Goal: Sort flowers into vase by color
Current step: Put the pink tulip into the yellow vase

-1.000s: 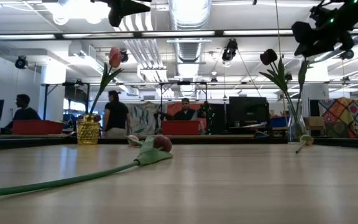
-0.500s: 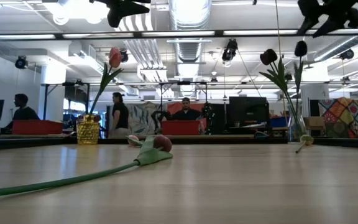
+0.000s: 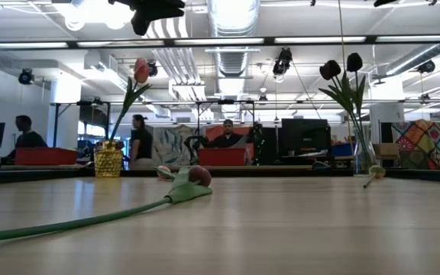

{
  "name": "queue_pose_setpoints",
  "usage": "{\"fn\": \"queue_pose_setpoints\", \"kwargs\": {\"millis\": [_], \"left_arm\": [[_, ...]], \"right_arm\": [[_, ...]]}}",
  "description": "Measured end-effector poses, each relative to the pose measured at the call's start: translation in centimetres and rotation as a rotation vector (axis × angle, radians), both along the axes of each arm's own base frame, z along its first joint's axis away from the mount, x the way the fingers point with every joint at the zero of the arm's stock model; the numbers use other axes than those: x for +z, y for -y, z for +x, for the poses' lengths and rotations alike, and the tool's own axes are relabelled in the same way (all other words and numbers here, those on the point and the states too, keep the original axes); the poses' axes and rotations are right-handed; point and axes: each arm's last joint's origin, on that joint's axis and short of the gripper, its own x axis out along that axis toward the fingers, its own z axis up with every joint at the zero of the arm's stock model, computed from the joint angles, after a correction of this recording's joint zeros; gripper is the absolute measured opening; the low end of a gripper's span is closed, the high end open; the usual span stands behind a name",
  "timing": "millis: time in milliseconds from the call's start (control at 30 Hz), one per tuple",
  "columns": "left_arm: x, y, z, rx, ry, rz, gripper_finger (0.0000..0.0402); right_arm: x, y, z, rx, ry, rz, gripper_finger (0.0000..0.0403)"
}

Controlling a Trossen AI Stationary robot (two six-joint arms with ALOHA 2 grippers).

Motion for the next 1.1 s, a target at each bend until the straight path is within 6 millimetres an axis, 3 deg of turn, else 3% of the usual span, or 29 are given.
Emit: {"fn": "queue_pose_setpoints", "kwargs": {"millis": [200, 267, 500, 633, 800, 933, 1100], "left_arm": [[-1.8, 1.0, 1.2, -0.038, -0.089, -0.178, 0.0014], [-2.7, 1.5, 2.0, -0.042, -0.131, -0.231, 0.0004], [-6.0, 2.5, 4.8, 0.15, -0.232, -0.509, 0.0001], [-8.3, 1.9, 5.5, 0.383, -0.287, -0.69, 0.0], [-10.9, 1.1, 6.7, 0.503, -0.349, -0.806, 0.0003], [-13.1, 0.5, 7.8, 0.591, -0.391, -0.828, 0.0028], [-16.2, -0.8, 8.8, 0.724, -0.437, -0.89, 0.0093]], "right_arm": [[-0.1, -1.3, 0.0, 0.086, 0.006, 0.008, 0.0036], [0.0, -1.7, -0.2, 0.098, 0.014, -0.003, 0.0017], [0.0, -2.1, -0.4, 0.103, 0.031, -0.004, 0.0013], [0.0, -2.1, -0.3, 0.105, 0.028, -0.006, 0.0013], [0.0, -2.1, -0.3, 0.111, 0.011, -0.018, 0.0013], [0.0, -2.2, -0.3, 0.144, 0.016, -0.015, 0.0013], [0.0, -2.3, -0.2, 0.185, 0.023, -0.012, 0.0013]]}}
